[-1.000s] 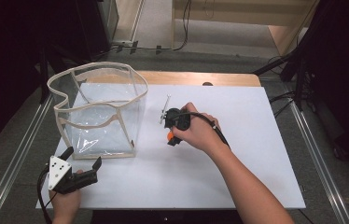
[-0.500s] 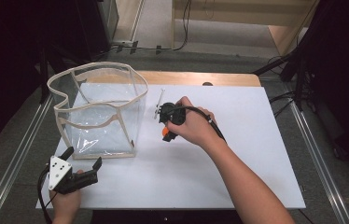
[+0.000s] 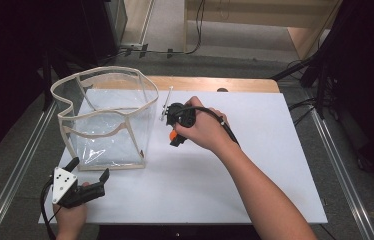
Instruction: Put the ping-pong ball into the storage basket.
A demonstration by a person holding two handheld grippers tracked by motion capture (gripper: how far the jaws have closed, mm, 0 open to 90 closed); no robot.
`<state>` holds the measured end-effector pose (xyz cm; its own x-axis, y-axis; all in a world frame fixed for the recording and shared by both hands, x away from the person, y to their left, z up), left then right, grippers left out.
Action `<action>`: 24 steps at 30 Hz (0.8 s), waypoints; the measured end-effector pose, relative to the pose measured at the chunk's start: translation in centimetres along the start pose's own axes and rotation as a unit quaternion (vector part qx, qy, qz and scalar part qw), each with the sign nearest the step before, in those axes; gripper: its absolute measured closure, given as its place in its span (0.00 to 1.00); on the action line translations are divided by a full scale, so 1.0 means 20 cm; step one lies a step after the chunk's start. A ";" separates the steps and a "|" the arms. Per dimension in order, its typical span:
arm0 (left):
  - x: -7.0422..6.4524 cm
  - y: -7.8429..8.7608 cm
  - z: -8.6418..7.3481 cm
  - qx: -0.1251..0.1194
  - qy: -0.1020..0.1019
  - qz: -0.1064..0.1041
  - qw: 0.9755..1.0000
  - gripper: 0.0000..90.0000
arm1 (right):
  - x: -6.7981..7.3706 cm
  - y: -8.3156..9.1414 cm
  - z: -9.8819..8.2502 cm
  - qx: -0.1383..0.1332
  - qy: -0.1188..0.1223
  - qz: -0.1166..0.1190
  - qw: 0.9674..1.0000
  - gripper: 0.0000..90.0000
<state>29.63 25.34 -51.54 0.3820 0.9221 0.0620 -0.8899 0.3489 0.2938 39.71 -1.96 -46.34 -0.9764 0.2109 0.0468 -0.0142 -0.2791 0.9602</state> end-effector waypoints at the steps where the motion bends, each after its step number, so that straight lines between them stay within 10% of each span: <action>1: 0.00 0.00 0.00 0.000 0.000 0.000 1.000 0.00 | 0.00 0.00 0.01 -0.002 0.000 0.000 1.000 0.53; 24: 0.00 0.00 0.00 0.003 -0.003 0.002 1.000 0.00 | -0.02 0.16 0.06 -0.015 0.007 0.003 1.000 0.53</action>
<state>29.64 25.30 -51.61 0.3794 0.9227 0.0688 -0.8899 0.3436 0.3000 40.33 -1.71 -43.01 -0.9795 0.1958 0.0481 -0.0150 -0.3086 0.9511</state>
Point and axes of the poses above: each handheld gripper's, and its own axes: y roughly backward along the jaws, z roughly out of its top, x roughly to its left, the point moved 8 cm from there along -y, roughly forward along the jaws, and after that the axes turned 1 degree about x, right-handed, at the moved point
